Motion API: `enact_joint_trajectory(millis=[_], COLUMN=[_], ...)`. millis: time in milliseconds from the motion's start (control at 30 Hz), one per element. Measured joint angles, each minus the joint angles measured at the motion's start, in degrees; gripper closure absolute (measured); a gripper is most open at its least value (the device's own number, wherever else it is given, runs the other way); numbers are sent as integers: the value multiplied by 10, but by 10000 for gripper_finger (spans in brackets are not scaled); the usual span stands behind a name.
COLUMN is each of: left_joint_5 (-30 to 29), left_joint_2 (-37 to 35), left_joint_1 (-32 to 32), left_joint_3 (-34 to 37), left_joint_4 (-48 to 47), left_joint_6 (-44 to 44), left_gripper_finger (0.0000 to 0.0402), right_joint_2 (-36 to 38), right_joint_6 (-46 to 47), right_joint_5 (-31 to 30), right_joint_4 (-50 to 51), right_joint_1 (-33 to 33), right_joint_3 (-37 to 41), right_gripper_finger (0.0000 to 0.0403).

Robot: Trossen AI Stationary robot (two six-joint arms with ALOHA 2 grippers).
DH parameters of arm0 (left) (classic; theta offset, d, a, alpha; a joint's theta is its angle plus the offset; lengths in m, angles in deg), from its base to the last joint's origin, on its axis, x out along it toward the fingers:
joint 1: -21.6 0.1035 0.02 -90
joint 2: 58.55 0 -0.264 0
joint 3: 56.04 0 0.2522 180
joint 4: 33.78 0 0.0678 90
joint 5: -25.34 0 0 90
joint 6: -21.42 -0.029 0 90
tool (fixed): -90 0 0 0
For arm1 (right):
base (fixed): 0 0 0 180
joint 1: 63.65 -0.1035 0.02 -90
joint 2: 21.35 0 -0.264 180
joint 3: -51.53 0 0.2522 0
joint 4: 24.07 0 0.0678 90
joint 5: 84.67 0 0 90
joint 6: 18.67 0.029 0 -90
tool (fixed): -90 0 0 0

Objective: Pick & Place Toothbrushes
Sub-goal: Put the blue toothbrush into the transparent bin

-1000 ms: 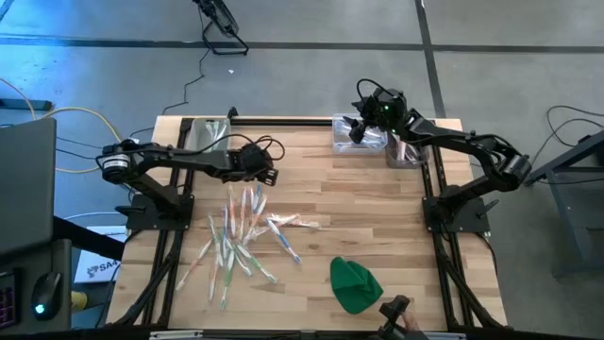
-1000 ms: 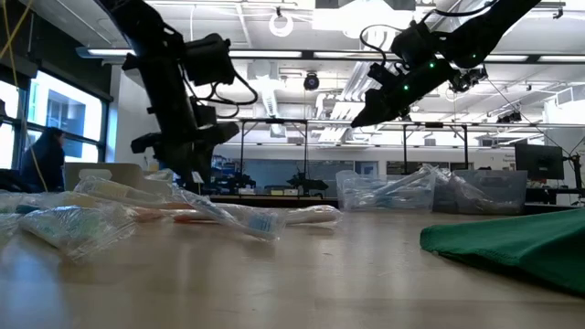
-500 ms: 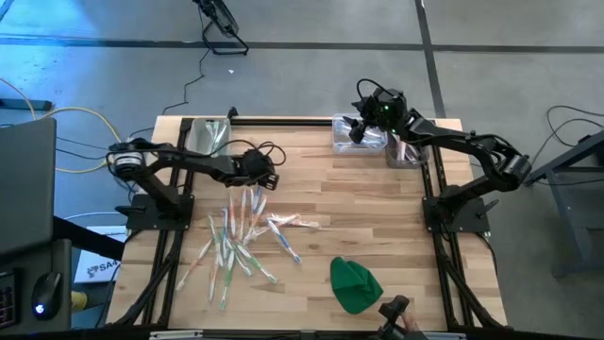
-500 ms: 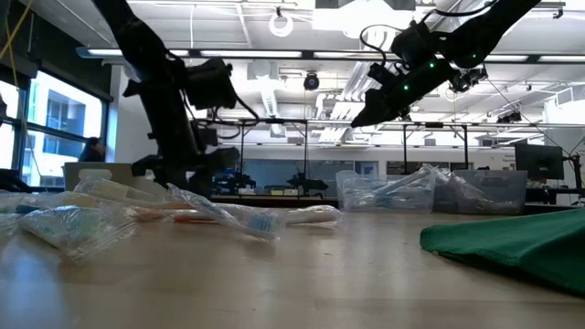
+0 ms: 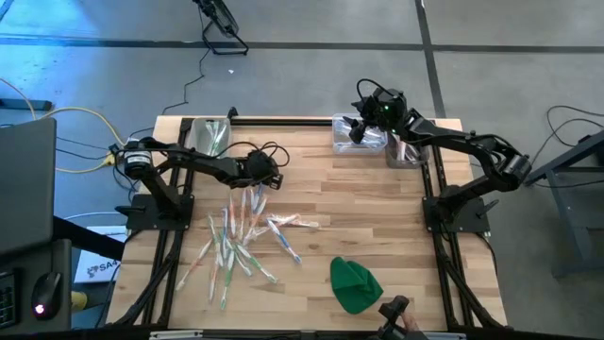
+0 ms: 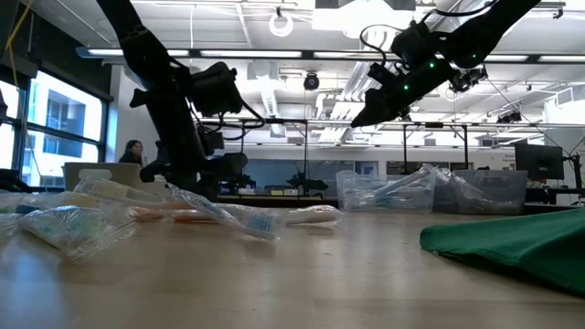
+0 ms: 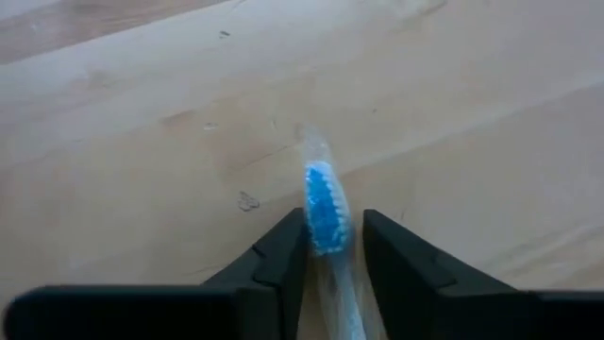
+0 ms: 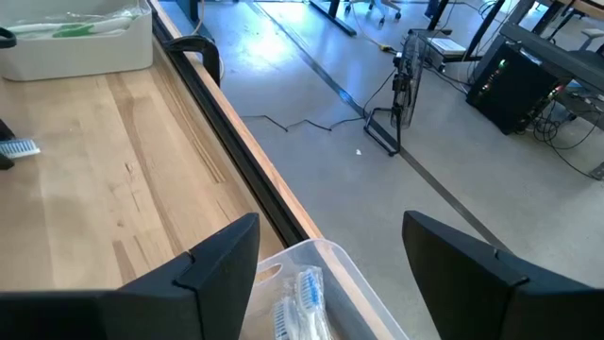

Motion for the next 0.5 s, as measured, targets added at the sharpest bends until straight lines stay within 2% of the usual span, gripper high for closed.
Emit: enact_joint_trajectory(millis=[233, 500], left_joint_5=[8, 19], left_joint_2=[1, -11], left_joint_1=[0, 0], left_joint_3=[0, -9], left_joint_4=[24, 45], left_joint_6=[-1, -56], left_gripper_finger=[371, 383], right_joint_2=[0, 0], right_joint_6=[0, -1], right_joint_5=[0, 0], right_joint_4=[0, 0], right_joint_1=[0, 0], right_joint_3=[0, 0], right_gripper_finger=[149, 149])
